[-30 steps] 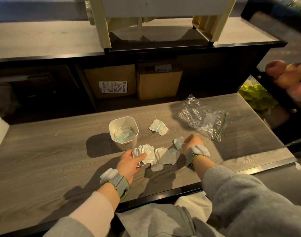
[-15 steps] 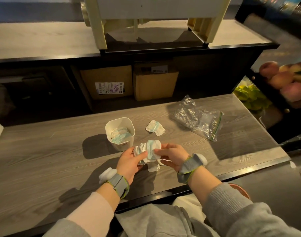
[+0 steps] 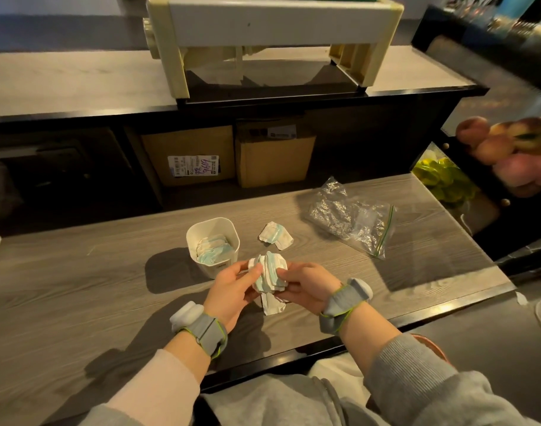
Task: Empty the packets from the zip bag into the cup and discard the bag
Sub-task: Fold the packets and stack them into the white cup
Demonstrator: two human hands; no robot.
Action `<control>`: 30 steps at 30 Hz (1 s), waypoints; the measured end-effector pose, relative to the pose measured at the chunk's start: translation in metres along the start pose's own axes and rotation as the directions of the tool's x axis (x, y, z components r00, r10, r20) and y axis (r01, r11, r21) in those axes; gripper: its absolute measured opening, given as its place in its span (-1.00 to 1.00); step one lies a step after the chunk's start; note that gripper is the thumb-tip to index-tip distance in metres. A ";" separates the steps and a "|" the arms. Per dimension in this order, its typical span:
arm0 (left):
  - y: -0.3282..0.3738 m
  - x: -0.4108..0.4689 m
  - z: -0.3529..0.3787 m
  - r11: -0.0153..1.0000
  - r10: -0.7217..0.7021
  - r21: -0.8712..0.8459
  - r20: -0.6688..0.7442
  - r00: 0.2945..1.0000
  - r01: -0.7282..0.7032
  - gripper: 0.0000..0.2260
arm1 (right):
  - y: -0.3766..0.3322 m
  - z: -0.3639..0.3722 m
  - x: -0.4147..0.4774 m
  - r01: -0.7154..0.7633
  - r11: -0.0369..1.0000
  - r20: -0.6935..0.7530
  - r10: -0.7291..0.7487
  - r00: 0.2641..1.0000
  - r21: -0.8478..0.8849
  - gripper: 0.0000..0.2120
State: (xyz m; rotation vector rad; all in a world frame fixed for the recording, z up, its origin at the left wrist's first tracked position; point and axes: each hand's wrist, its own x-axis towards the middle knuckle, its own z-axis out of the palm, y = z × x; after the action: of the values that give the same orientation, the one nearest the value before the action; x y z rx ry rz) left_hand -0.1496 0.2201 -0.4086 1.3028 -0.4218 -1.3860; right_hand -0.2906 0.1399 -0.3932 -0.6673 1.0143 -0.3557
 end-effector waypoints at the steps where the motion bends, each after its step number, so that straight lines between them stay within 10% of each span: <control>1: 0.002 0.000 0.000 1.000 0.013 0.013 0.007 1.000 -0.014 -0.82 | -0.002 0.000 -0.001 -0.008 1.000 0.035 0.008 0.999 -0.008 -0.85; 14: 0.032 0.013 -0.006 0.818 0.308 0.497 0.044 0.950 -0.288 -0.84 | -0.017 0.012 -0.011 0.033 0.999 0.260 -0.044 0.965 0.043 -0.79; 22: 0.071 0.029 -0.045 0.266 0.486 0.907 0.167 0.858 -0.327 -0.22 | -0.020 0.007 -0.006 -0.010 0.983 0.075 -0.004 0.997 0.183 -0.80; 30: 0.068 0.054 -0.093 0.305 0.247 0.947 0.028 0.969 -0.105 0.27 | -0.021 0.005 -0.004 -0.020 0.976 0.046 0.010 0.999 0.217 -0.78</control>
State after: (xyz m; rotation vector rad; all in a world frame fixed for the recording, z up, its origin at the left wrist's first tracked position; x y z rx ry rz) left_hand -0.0255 0.1917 -0.4068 2.1924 -1.4234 -0.7659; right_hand -0.2879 0.1280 -0.3751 -0.4675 0.9216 -0.4301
